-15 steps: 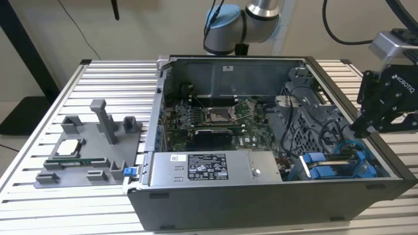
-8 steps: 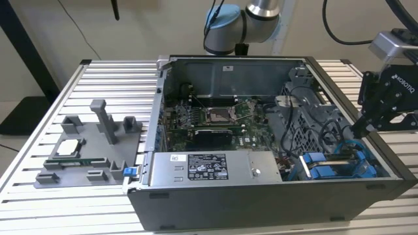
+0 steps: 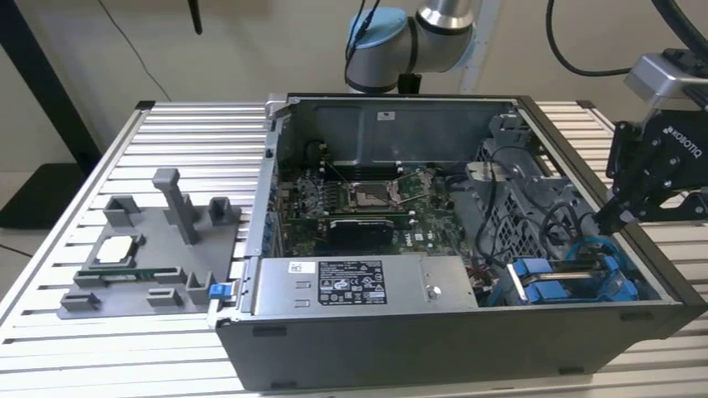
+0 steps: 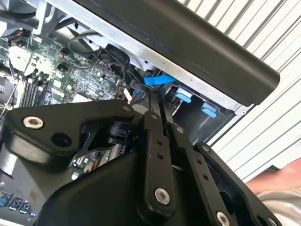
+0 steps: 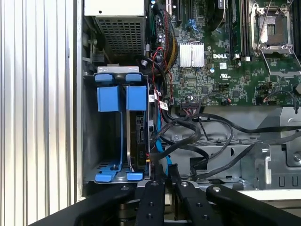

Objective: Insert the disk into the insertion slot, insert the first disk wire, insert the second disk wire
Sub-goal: 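Insert the second disk wire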

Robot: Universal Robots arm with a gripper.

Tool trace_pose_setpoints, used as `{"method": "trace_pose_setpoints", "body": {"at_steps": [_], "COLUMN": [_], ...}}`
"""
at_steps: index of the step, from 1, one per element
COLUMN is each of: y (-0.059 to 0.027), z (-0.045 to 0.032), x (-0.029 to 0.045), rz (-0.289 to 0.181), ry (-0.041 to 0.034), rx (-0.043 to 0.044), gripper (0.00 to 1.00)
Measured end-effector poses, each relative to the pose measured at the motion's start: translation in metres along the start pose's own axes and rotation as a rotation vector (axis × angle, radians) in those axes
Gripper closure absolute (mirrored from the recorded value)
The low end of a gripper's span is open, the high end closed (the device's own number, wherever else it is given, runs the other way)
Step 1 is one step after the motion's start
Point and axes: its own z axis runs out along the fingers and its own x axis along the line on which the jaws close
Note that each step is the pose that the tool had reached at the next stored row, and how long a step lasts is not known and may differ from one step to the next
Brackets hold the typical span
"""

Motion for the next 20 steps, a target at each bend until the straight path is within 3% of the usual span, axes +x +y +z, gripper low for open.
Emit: {"method": "trace_pose_setpoints", "body": {"at_steps": [6, 11, 20], "y": [0.0001, 0.0034, 0.0206], "z": [-0.001, -0.0086, -0.0159], "x": [0.0, -0.0003, 0.0001], "rz": [0.0, 0.0, 0.0], "ry": [-0.0002, 0.0, -0.0002], "rx": [0.0, 0.0001, 0.0072], "gripper": [1.0, 1.0, 1.0]}}
